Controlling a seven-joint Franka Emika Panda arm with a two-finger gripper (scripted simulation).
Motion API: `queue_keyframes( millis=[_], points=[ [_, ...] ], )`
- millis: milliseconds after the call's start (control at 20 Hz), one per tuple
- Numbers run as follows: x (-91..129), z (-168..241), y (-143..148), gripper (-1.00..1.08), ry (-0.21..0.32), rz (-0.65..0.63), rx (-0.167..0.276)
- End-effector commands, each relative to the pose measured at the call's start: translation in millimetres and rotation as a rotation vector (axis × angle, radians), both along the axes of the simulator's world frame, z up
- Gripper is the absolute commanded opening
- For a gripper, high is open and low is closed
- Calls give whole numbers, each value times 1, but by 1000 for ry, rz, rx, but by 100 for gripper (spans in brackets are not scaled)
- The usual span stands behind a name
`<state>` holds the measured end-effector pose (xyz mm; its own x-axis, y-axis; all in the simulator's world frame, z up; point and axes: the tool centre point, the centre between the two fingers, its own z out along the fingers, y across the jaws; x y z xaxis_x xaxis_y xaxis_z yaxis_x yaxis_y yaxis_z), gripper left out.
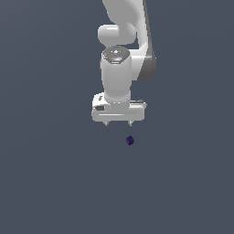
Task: Pick up the object and move it to a goal position.
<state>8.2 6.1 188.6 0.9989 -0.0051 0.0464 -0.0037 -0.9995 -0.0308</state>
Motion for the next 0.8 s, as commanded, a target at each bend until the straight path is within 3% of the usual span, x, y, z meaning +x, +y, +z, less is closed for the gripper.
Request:
queue_keyframes(
  millis=[0,750],
  points=[
    [0,0,0,100,0,0,0],
    [-6,-16,-11,100,27,-56,-3]
  ],
)
